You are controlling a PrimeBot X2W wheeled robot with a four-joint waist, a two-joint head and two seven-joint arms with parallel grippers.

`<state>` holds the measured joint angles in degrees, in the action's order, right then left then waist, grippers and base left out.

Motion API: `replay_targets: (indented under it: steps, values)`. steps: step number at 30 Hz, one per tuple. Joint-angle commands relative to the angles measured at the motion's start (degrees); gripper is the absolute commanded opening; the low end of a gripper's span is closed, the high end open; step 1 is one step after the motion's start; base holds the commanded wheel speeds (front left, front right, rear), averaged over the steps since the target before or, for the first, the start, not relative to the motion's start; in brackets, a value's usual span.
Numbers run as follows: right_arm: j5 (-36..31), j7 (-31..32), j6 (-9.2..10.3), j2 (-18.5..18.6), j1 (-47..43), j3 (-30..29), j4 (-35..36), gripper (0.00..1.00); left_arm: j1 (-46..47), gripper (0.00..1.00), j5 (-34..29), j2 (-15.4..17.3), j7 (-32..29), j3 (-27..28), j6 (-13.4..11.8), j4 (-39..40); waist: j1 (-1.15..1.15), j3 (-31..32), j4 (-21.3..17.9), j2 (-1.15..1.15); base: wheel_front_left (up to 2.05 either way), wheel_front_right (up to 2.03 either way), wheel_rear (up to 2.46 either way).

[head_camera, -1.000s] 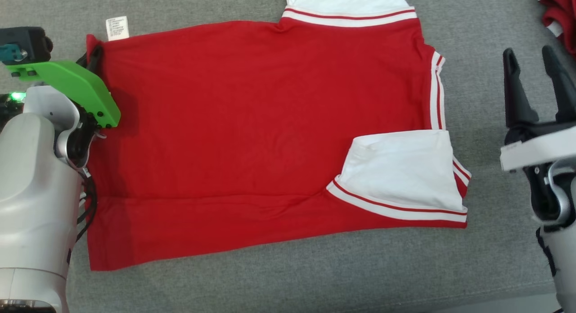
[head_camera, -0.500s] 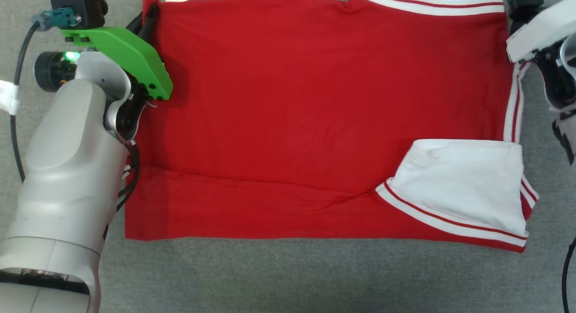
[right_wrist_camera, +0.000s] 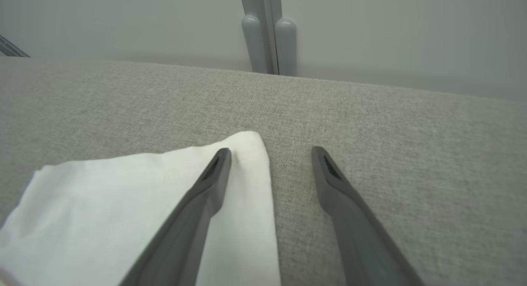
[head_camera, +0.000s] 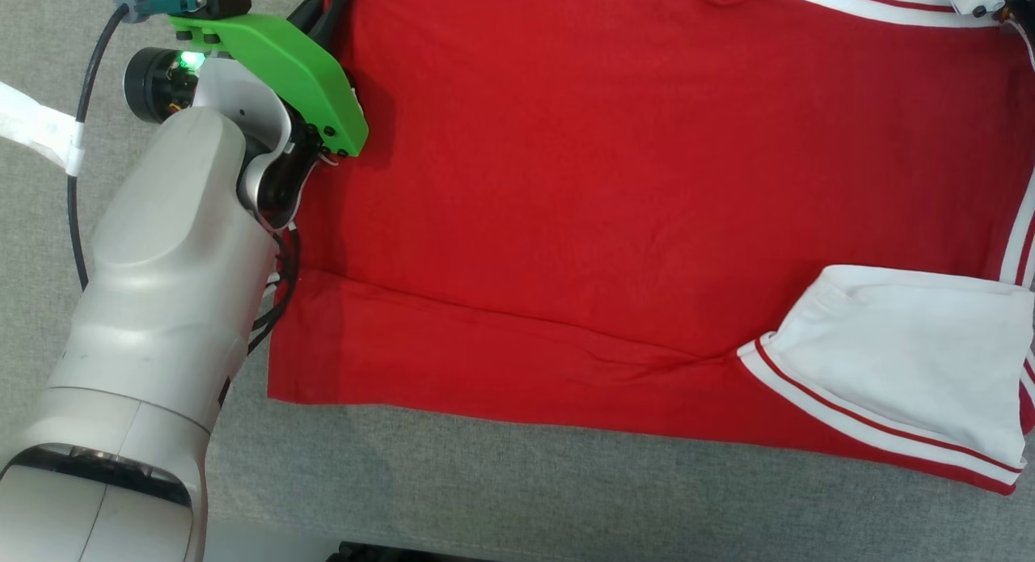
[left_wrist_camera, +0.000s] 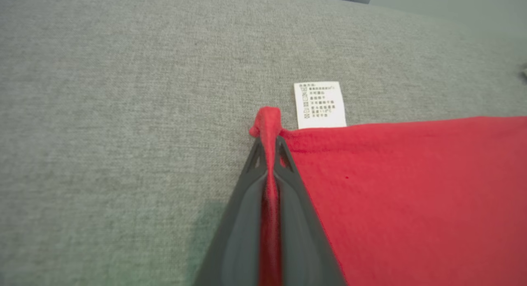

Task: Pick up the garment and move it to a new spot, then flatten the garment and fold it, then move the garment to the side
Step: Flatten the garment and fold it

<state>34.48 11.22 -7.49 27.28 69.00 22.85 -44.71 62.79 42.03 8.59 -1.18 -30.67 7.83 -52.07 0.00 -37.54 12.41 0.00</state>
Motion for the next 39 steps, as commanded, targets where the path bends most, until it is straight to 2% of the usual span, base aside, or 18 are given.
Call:
replay_targets:
  steps: [1,2,3,7,14,23,28,39]
  values:
    - [0.9,1.9,0.00,0.0,1.2,1.1,-1.0,0.62,-2.2,0.00,0.4,0.9,-0.9,-1.0,-0.6,-2.8,0.00,0.1,0.0,0.00,0.00,0.00,0.00]
    - [1.3,2.8,0.00,0.0,1.6,2.0,-1.2,0.46,-2.0,0.00,0.7,1.0,-0.8,-1.3,-0.6,-3.1,0.00,0.2,0.0,0.00,0.00,0.00,0.00]
    - [2.0,3.9,0.00,0.0,1.8,3.0,-1.3,0.00,-2.0,0.00,1.1,1.0,-0.6,-1.7,-0.6,-3.3,0.00,0.4,-0.1,0.00,0.00,0.00,0.00]
    - [3.8,3.2,0.02,1.7,2.4,5.5,-0.3,0.00,-1.7,0.00,2.0,1.5,1.5,-2.4,-0.6,-4.0,0.00,1.3,-0.3,0.00,0.00,0.00,0.00]
    - [7.2,-7.3,0.03,4.7,-2.6,6.9,4.9,0.00,-1.5,0.00,1.9,2.6,7.7,-2.8,-0.5,-3.8,0.00,5.2,-1.5,0.00,0.00,0.00,0.00]
    - [11.7,-18.8,0.03,8.7,-18.3,3.9,18.1,0.00,-7.4,0.00,0.6,7.2,13.2,-3.0,-1.7,1.5,0.00,12.1,-5.9,0.00,0.00,0.00,0.00]
    - [11.6,-21.7,0.03,8.5,-29.9,0.7,25.5,0.00,-13.9,0.00,0.0,10.3,14.4,-2.8,-4.2,9.6,0.00,14.3,-8.1,0.00,0.00,0.00,0.00]
    - [9.9,-22.8,0.02,0.7,-52.0,-5.3,35.3,0.00,-34.8,0.00,2.5,17.2,12.4,-1.5,-13.5,31.3,0.00,16.0,-11.2,0.00,0.00,0.00,0.00]
